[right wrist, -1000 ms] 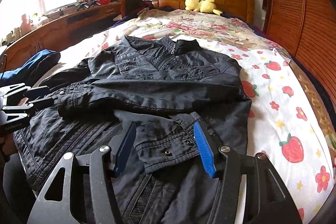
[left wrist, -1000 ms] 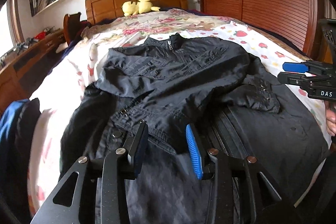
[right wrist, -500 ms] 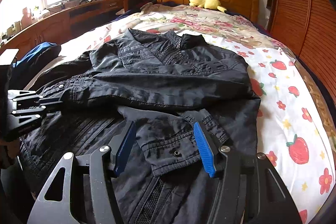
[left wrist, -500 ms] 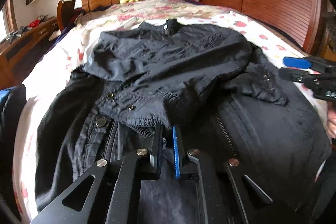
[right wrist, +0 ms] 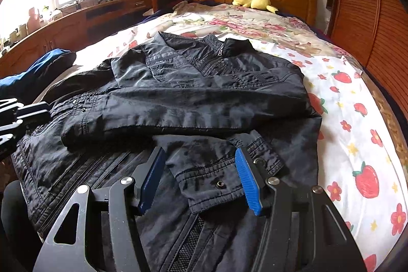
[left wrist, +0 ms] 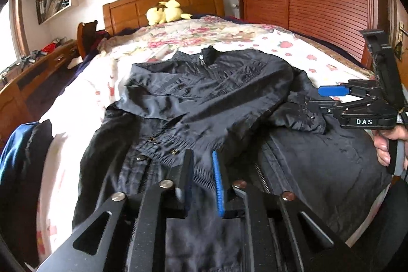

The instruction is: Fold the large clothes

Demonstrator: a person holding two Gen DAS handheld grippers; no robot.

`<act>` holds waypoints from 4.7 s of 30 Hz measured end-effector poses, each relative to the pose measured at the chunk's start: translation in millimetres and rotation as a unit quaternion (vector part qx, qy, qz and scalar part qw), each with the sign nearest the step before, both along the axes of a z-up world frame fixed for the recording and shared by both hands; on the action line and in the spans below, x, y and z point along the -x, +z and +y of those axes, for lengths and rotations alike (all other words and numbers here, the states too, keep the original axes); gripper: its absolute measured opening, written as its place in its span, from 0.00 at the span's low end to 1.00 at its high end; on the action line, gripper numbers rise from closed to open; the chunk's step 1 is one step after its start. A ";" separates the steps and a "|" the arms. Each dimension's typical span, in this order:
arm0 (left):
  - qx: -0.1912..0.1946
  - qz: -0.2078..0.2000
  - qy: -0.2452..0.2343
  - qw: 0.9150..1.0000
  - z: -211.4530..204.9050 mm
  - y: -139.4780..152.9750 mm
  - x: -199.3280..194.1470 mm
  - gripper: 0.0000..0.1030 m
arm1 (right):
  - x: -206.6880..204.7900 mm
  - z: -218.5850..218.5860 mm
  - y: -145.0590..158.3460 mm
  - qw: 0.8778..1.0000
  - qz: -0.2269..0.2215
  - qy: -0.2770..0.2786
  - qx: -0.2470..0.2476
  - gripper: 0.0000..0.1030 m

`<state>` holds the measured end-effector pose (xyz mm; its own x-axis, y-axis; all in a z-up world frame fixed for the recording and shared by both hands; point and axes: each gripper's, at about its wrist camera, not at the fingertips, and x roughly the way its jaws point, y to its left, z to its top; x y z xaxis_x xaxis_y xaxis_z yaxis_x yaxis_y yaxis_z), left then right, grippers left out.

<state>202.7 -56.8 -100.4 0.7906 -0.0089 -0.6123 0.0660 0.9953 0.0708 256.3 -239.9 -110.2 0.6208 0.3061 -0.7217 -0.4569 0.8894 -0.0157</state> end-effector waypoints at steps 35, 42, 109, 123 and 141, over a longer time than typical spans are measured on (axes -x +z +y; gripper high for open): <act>0.024 0.036 0.123 0.991 92.8 -37.8 66.3 0.50 | 50.3 -3.5 -26.4 0.998 0.032 0.019 0.055 0.57; 0.023 0.046 0.122 0.991 99.3 -42.9 61.8 0.50 | 81.8 -54.7 -25.2 0.997 0.042 -0.022 0.064 0.57; 0.060 -0.031 0.065 0.996 80.3 34.1 116.6 0.05 | 118.1 -96.1 34.6 0.999 0.012 -0.019 -0.044 0.11; 0.048 -0.125 0.058 0.989 52.5 127.0 125.1 0.05 | 106.4 -103.4 143.1 0.993 -0.091 -0.036 -0.067 0.09; 0.040 -0.267 0.037 0.962 46.5 240.0 236.8 0.05 | 182.9 -121.5 293.0 0.974 -0.221 -0.020 -0.046 0.08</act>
<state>-34.1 -10.4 139.6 0.9925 0.0287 -0.1185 -0.0293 0.9996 -0.0030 73.5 -361.4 182.8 0.8776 0.3252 -0.3522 -0.3876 0.9136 -0.1224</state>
